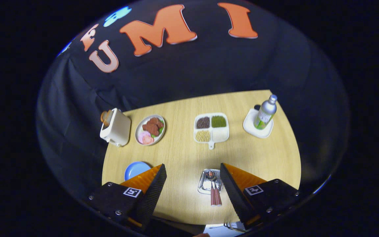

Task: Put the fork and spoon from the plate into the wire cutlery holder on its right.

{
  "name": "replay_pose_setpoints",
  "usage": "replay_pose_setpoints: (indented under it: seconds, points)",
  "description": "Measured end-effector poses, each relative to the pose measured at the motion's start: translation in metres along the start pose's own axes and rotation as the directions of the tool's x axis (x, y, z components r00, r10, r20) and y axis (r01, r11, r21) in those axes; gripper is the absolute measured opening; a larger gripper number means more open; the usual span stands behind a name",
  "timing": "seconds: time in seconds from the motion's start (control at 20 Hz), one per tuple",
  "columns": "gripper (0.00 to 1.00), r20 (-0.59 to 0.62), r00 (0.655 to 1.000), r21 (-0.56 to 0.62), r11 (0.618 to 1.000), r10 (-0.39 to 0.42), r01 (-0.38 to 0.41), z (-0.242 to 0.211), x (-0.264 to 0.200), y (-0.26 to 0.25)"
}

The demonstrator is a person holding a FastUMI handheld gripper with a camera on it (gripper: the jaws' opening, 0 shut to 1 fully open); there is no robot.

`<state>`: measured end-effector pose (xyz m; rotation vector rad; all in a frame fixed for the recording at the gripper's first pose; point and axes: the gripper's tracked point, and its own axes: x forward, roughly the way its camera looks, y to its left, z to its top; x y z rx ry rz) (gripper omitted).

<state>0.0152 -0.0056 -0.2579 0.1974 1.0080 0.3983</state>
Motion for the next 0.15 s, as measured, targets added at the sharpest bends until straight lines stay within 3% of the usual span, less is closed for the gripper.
replay_pose_setpoints:
  seconds: [0.15]
  points:
    - [0.98,0.252,0.968,-0.038,0.999,-0.008,0.018,0.026,-0.027,0.014]
